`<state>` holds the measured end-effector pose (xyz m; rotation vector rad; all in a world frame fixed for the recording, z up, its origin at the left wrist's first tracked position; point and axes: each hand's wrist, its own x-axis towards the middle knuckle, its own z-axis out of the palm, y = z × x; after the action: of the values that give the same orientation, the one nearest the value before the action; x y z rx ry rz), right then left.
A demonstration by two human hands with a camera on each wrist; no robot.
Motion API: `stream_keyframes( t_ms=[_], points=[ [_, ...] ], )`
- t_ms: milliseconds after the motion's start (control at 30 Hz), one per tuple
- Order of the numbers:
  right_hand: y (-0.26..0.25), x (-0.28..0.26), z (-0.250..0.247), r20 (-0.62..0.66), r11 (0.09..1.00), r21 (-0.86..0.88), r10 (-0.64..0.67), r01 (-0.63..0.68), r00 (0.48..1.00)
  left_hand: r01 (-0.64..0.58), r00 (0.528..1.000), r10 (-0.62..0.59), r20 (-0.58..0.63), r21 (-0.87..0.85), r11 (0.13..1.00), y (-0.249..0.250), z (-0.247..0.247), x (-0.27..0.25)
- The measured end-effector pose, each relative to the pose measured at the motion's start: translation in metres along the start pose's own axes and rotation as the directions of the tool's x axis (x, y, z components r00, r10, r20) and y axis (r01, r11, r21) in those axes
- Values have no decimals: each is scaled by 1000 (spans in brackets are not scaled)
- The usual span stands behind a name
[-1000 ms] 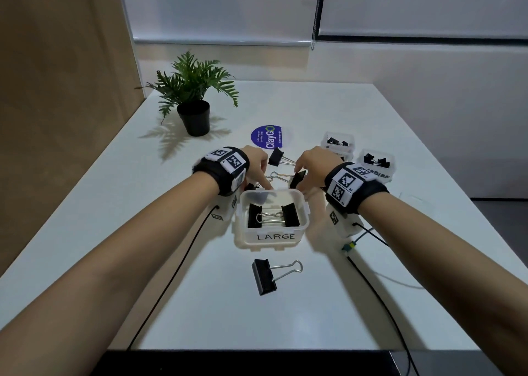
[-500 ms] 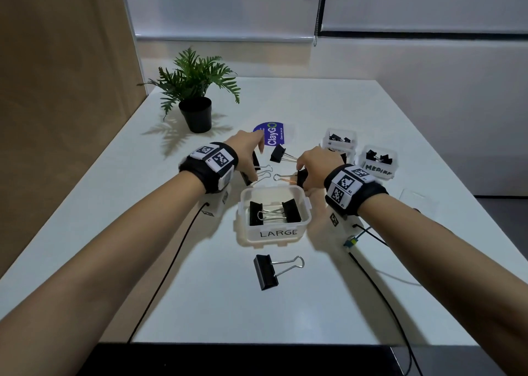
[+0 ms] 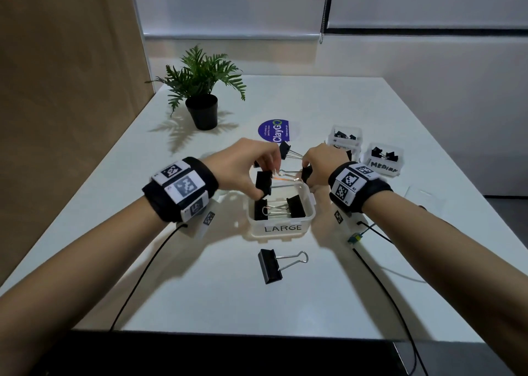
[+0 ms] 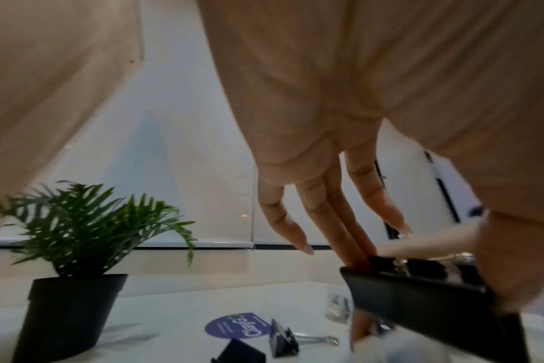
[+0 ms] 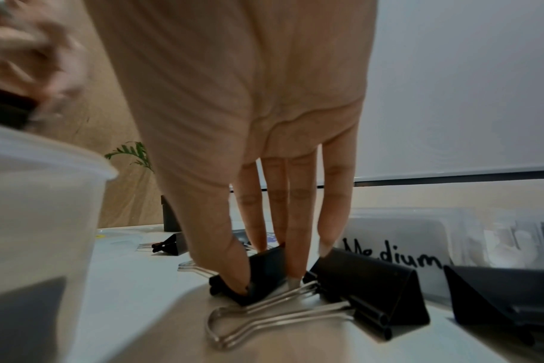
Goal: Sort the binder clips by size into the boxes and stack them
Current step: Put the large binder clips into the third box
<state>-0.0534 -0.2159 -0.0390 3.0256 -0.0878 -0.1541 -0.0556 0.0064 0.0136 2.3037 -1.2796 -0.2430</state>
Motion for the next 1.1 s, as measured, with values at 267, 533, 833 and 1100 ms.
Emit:
stream_keyframes(
  t_ms=[267, 533, 833, 1100],
  points=[
    [0, -1, 0, -14, 1000, 16, -6, 6, 1000, 5, 995, -31, 100, 244, 970, 4, 20, -4],
    [0, -6, -1, -4, 1000, -2, 9, -9, 1000, 49, 974, -152, 170, 495, 868, 15, 33, 0],
    [0, -10, -3, 37, 1000, -22, 6, -5, 999, 46, 976, -160, 147, 581, 812, 9, 34, -1],
    [4, -11, -1, 8, 999, 40, -5, 5, 1000, 126, 973, -214, 87, 578, 806, 7, 26, -4]
  ],
)
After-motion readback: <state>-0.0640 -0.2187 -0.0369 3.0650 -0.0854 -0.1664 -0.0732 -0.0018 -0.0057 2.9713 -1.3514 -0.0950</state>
